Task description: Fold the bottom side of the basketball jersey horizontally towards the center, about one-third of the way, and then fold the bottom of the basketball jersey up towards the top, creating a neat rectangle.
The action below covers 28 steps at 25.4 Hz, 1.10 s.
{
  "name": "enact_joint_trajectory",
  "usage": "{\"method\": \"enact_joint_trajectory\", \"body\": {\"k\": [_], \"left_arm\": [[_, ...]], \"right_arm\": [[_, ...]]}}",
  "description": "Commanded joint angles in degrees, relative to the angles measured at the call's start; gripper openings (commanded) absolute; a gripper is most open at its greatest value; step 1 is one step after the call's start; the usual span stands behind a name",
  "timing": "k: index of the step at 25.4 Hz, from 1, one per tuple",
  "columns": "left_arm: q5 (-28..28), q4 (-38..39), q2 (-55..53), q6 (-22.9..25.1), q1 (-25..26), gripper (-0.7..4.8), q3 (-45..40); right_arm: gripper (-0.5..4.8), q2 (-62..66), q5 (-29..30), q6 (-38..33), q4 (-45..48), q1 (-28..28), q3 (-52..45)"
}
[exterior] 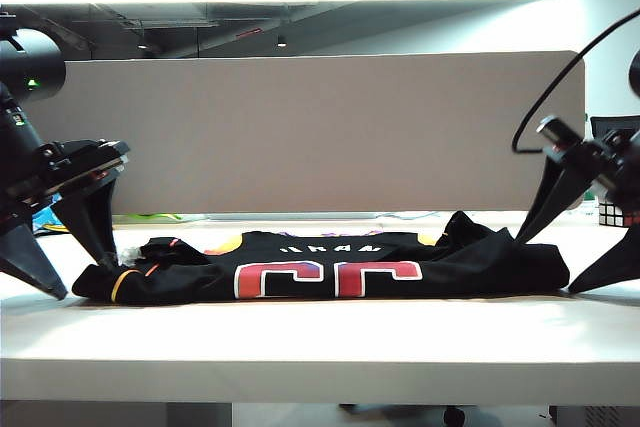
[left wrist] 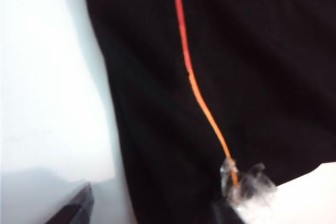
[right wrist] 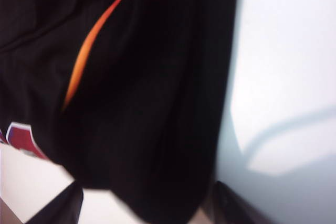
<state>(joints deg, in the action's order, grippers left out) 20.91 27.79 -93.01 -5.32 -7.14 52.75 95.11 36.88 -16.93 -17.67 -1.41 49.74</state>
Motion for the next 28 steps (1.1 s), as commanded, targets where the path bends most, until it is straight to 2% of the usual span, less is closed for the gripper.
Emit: {"method": "enact_joint_trajectory", "body": {"k": [1,6,8,9,12,14,15,17,20,22,26,28], "left_arm": [[-0.07,-0.9,-1.36,-1.14,0.07,2.83,-0.42],[1.84,-3.21,-2.38,-2.25,-0.24,2.77,-0.42],[3.72,-3.72,-2.97,-2.23,-0.24,2.75,-0.42],[4.92,-3.93,-3.45,-2.25,-0.28,2.56,-0.42],[7.82,-4.17,-4.98,-2.27,-0.33,0.9,-0.42],[7.91,-4.11,-5.57,-2.23,-0.33,0.28,-0.42],[7.89,-4.02,-5.73,-2.21,-0.33,0.04,-0.42],[7.89,-3.93,-5.68,-2.19,-0.33,-0.06,-0.42],[7.82,-1.11,-3.23,-1.11,-0.31,-0.06,-0.42],[7.23,2.82,0.44,-0.42,-0.31,-0.06,-0.42],[7.21,13.25,11.19,1.33,-0.31,-0.06,-0.42],[6.23,21.42,16.96,4.61,-0.33,-0.06,-0.46]], "right_arm": [[3.26,2.71,2.19,-3.04,4.44,0.9,0.15],[2.08,3.3,1.49,-3.04,6.56,1.77,0.15],[1.97,3.3,1.62,-3.76,7.39,1.88,0.15],[1.97,3.3,1.62,-3.91,7.56,1.99,0.15],[1.9,3.3,1.64,-4.09,7.58,2.01,0.15],[1.44,3.3,1.86,-4.09,7.39,1.99,0.15],[1.37,3.3,1.86,-4.09,7.26,1.99,0.15],[1.35,3.28,2.47,-4.09,7.06,1.99,0.15],[0.01,2.21,6.43,-2.95,4.61,2.05,0.13],[-0.05,-0.94,6.08,-0.26,0.15,2.08,0.09],[-0.06,-12.52,1.57,4.66,-12.28,2.08,0.02],[-0.06,-18.86,1.6,6.91,-18.95,2.08,0.02]]}}
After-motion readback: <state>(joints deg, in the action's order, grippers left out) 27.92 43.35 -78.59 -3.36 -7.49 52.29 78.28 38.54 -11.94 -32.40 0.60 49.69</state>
